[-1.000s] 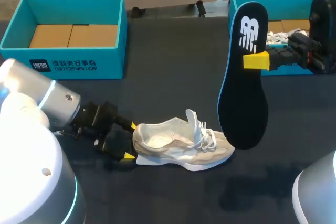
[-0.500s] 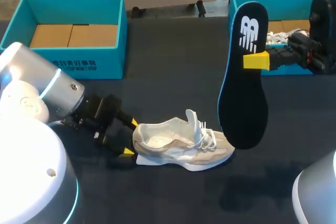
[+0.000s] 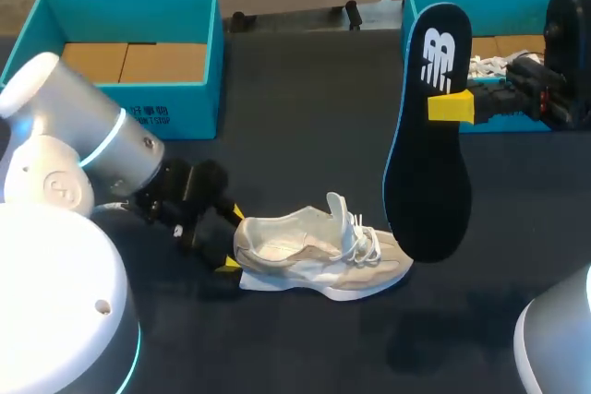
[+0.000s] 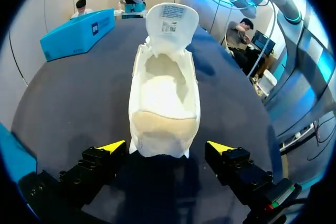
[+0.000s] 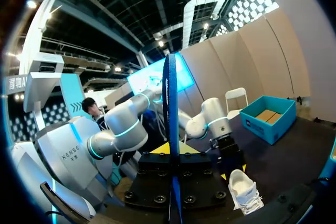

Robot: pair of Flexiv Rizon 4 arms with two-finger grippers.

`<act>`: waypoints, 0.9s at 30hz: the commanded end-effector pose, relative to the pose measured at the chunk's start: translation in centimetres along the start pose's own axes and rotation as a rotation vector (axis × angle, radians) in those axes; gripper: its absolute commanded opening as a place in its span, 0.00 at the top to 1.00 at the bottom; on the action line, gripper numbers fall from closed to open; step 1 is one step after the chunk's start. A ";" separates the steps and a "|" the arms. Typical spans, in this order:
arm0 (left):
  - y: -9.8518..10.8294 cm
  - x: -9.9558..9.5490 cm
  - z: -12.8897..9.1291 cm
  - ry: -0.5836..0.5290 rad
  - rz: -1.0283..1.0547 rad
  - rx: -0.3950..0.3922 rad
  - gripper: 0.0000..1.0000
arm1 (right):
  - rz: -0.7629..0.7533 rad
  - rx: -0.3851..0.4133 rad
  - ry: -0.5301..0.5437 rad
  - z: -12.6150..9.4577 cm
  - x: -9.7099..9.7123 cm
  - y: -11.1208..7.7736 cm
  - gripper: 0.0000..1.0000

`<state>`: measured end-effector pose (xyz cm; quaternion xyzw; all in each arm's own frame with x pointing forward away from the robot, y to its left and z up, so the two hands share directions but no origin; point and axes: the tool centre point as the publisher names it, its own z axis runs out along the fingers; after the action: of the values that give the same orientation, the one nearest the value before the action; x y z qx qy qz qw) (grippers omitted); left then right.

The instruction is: Take the shoe out of the shoebox, open the shoe tongue, remove and reinsert the insole, then place the shoe into the shoebox

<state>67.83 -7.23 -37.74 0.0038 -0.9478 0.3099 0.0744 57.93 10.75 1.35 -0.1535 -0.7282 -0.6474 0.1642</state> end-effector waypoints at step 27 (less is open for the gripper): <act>-3.2 -1.7 0.0 -0.008 0.065 -0.497 0.00 | 0.002 0.002 -0.001 0.1 0.0 0.0 1.00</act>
<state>69.50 -9.38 -36.21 -0.0408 -0.9900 0.1180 0.0652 57.92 10.76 1.35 -0.1535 -0.7282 -0.6474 0.1642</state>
